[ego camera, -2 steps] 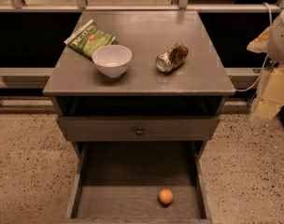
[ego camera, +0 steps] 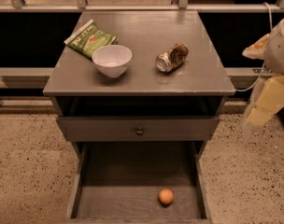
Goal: Pick orange from middle drawer and place on counter
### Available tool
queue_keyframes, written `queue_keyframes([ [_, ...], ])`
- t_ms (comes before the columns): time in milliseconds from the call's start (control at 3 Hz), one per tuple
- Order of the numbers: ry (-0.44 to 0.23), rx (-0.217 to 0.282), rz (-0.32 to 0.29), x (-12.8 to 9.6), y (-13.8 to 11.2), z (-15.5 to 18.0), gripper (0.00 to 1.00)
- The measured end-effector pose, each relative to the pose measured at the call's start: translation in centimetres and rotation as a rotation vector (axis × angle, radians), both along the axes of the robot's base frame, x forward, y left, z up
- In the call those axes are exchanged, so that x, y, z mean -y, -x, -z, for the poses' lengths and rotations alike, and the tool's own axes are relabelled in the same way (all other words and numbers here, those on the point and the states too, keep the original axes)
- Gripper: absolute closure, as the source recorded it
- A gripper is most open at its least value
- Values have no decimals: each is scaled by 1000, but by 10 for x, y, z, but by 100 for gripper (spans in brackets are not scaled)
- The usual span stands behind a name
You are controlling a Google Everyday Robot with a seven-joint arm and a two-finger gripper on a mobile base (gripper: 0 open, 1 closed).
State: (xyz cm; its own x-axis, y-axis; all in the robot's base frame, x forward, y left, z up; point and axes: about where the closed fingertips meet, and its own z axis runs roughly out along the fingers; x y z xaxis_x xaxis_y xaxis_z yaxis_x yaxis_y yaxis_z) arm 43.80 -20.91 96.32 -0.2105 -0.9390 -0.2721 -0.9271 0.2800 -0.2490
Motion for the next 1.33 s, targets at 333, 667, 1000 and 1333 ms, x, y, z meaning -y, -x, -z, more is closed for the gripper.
queue_keyframes([
  [333, -172, 48, -82, -30, 33, 55, 0],
  [667, -336, 85, -56, -26, 48, 116, 0],
  [1000, -380, 154, -27, -13, 53, 108, 0],
  [1333, -464, 131, -59, -30, 50, 137, 0],
])
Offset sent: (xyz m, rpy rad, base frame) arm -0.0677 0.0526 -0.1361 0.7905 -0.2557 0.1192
